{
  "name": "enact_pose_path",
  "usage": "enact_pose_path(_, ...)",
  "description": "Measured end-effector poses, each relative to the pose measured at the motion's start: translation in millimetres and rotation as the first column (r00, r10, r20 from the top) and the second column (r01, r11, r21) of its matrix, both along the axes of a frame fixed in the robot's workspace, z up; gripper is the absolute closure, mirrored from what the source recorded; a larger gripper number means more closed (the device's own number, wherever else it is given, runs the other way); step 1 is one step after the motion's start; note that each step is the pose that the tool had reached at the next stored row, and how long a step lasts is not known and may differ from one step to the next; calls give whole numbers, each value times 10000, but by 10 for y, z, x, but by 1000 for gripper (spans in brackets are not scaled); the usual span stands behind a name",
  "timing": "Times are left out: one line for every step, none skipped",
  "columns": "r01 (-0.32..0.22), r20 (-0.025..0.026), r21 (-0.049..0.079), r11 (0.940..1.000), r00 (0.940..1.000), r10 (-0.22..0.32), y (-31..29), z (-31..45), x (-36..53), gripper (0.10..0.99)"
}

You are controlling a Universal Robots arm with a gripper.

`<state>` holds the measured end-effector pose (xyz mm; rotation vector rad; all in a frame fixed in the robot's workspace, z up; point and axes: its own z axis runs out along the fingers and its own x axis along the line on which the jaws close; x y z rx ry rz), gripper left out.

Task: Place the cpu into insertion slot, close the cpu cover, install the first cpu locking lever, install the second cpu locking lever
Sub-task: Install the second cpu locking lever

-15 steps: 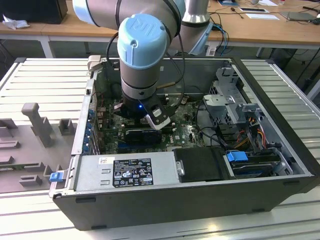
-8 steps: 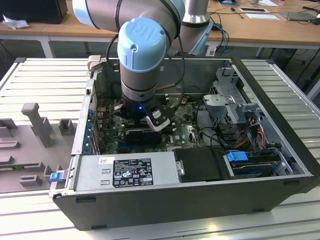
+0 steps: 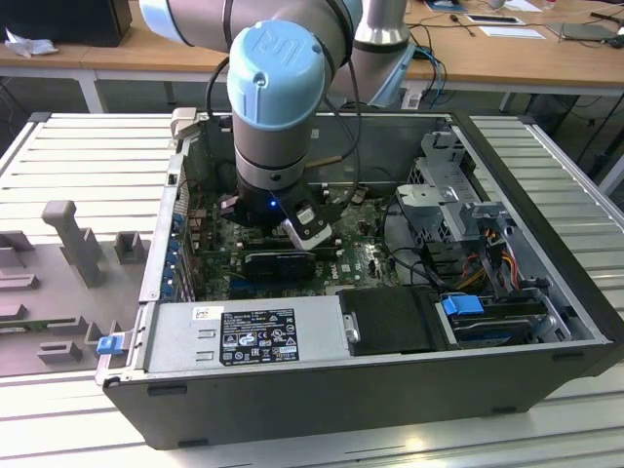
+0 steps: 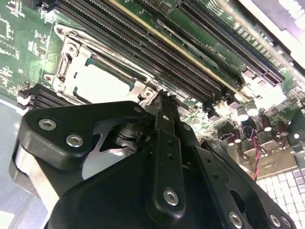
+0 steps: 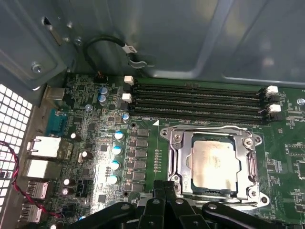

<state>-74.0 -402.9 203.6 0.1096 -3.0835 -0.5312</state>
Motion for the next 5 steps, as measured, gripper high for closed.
enact_pose_path(1, 0, -1, 10000, 10000, -1, -1, 3, -1, 980)
enact_pose_path(0, -1, -2, 10000, 10000, 0, -1, 5, -1, 980)
enact_pose_path(1, -3, -6, 10000, 10000, -1, -1, 13, -1, 980)
enact_pose_path(0, -2, -4, 10000, 10000, 0, -1, 18, -1, 980)
enact_pose_path(1, -2, -3, 10000, 10000, -1, -1, 24, -1, 980)
